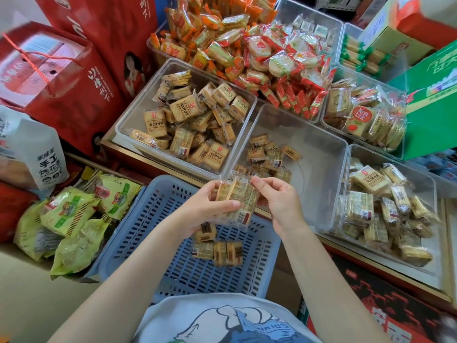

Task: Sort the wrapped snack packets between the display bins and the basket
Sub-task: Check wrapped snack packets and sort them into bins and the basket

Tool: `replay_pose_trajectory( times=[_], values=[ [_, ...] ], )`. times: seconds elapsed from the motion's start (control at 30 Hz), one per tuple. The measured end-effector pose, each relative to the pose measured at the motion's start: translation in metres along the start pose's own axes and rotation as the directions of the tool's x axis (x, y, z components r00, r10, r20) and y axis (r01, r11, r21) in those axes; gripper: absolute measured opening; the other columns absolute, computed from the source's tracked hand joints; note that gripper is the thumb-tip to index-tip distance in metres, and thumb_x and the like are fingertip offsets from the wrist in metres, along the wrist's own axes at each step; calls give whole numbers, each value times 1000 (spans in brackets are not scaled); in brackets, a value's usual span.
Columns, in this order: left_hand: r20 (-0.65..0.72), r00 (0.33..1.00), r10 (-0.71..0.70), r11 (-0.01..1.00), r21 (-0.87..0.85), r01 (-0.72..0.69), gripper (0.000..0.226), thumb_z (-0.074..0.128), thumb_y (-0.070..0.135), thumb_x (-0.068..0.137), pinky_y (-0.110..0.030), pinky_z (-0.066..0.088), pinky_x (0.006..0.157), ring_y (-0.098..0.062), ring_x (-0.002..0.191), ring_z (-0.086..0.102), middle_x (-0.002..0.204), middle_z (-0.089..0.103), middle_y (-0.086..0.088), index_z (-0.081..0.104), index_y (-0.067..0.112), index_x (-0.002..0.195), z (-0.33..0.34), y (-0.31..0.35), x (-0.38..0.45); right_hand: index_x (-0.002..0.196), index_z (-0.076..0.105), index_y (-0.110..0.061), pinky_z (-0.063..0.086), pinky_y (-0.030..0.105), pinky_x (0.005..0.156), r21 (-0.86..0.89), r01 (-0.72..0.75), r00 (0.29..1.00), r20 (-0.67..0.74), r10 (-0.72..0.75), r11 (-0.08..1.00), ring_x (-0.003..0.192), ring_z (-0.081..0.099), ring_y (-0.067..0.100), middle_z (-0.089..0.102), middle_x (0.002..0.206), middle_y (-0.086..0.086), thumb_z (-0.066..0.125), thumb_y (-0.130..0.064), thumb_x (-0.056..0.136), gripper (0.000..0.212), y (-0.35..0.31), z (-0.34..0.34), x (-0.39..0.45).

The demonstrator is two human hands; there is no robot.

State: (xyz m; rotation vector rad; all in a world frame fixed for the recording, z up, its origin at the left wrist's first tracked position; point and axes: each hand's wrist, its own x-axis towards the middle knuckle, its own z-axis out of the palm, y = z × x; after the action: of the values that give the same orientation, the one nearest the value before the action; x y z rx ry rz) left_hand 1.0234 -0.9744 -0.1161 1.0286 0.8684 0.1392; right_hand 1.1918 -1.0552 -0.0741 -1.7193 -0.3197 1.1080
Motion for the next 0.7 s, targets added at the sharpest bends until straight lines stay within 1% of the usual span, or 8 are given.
replay_pose_trajectory(
  times=[0.07, 0.17, 0.27, 0.37, 0.43, 0.57, 0.63, 0.7],
  values=[
    [-7, 1000, -11, 1000, 19, 11, 86, 90, 50, 57, -33, 58, 84, -18, 104, 73, 115, 75, -2, 55, 24, 131, 0, 1, -2, 95, 75, -11, 61, 44, 82, 20, 6, 1000, -7, -6, 1000, 83, 71, 23, 76, 88, 9, 71, -19, 94, 9, 0, -1, -1],
    [-108, 993, -47, 996, -82, 39, 86, 91, 50, 66, -39, 61, 76, -26, 99, 75, 119, 72, -11, 53, 14, 135, 2, 2, -3, 119, 63, -14, 61, 41, 85, 34, 14, 999, 35, -16, 999, 90, 74, 24, 74, 106, 12, 72, -22, 94, 28, 1, -2, -2],
    [-244, 965, -97, 973, -227, 40, 80, 82, 49, 77, -37, 63, 71, -28, 92, 77, 120, 70, -17, 50, 5, 135, 4, 3, 1, 116, 59, -16, 60, 40, 88, -112, 25, 990, 139, -10, 993, 98, 72, 26, 71, 112, 12, 77, -34, 87, 39, 3, -2, -8],
    [-279, 953, -115, 960, -277, 35, 114, 90, 64, 59, -37, 63, 69, -31, 103, 74, 135, 60, -21, 45, 3, 144, 4, 6, 3, 108, 60, -19, 57, 36, 87, -284, 73, 972, 235, -5, 956, 92, 66, 17, 69, 100, 3, 82, -33, 84, 35, 7, 3, -18],
    [-290, 951, -109, 964, -264, 30, 128, 91, 70, 47, -37, 63, 68, -33, 112, 69, 141, 56, -20, 43, 8, 148, 6, 9, 2, 103, 62, -18, 57, 30, 81, -307, 131, 976, 208, -67, 943, 84, 63, 11, 67, 93, 0, 81, -22, 86, 27, 11, 7, -20],
    [-288, 953, -91, 966, -257, 15, 107, 84, 67, 59, -33, 62, 64, -33, 116, 65, 141, 53, -15, 38, 23, 145, 14, 11, -2, 95, 68, -6, 54, 19, 66, -206, 155, 985, 104, -136, 966, 71, 68, 8, 73, 82, 6, 75, -9, 91, 9, 10, 7, -22],
    [-297, 952, -74, 962, -272, -10, 87, 78, 59, 69, -32, 61, 65, -30, 112, 67, 139, 53, -14, 35, 28, 137, 16, 12, -4, 93, 70, -9, 54, 18, 65, -213, 175, 983, 89, -160, 961, 68, 67, 6, 73, 80, 3, 75, -11, 91, 6, 8, 5, -23],
    [-312, 948, -56, 956, -291, -39, 85, 77, 56, 66, -34, 62, 69, -26, 104, 70, 135, 53, -12, 35, 29, 134, 16, 13, -6, 90, 71, -15, 56, 22, 67, -243, 202, 979, 84, -187, 949, 70, 65, 7, 72, 81, 3, 75, -15, 91, 4, 8, 3, -23]
  ],
)
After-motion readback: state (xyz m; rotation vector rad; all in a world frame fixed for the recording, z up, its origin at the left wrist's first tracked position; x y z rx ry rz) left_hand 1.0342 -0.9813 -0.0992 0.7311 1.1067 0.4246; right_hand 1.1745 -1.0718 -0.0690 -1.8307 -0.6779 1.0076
